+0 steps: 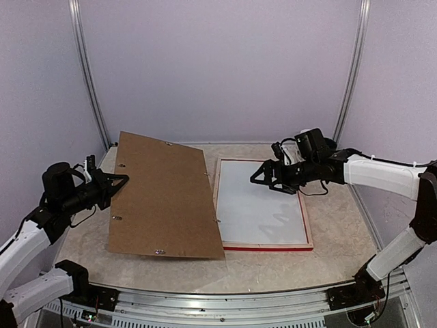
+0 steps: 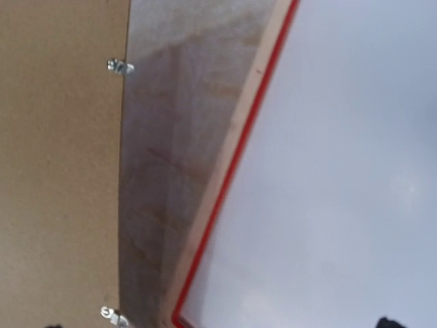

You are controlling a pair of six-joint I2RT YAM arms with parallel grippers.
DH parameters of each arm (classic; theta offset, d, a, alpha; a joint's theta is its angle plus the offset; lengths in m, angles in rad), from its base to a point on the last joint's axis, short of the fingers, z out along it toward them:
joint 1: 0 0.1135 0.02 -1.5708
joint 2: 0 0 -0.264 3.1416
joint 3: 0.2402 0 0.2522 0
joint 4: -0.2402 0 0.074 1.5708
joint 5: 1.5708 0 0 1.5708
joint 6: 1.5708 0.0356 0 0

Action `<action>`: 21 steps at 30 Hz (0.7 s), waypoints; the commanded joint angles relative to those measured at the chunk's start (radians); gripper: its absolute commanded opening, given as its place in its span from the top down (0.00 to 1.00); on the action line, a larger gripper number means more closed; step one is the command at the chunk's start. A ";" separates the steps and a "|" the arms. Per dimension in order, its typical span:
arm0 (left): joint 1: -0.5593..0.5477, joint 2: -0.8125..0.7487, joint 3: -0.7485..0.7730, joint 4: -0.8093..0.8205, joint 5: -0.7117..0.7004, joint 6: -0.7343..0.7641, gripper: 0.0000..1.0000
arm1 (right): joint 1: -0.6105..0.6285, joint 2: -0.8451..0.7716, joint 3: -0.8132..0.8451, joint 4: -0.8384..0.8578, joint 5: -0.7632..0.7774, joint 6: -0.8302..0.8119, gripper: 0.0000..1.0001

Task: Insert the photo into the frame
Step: Place the backboard with the photo.

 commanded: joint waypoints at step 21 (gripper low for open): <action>-0.139 0.301 -0.110 0.649 0.050 -0.066 1.00 | -0.010 -0.117 -0.064 -0.155 0.184 -0.135 0.01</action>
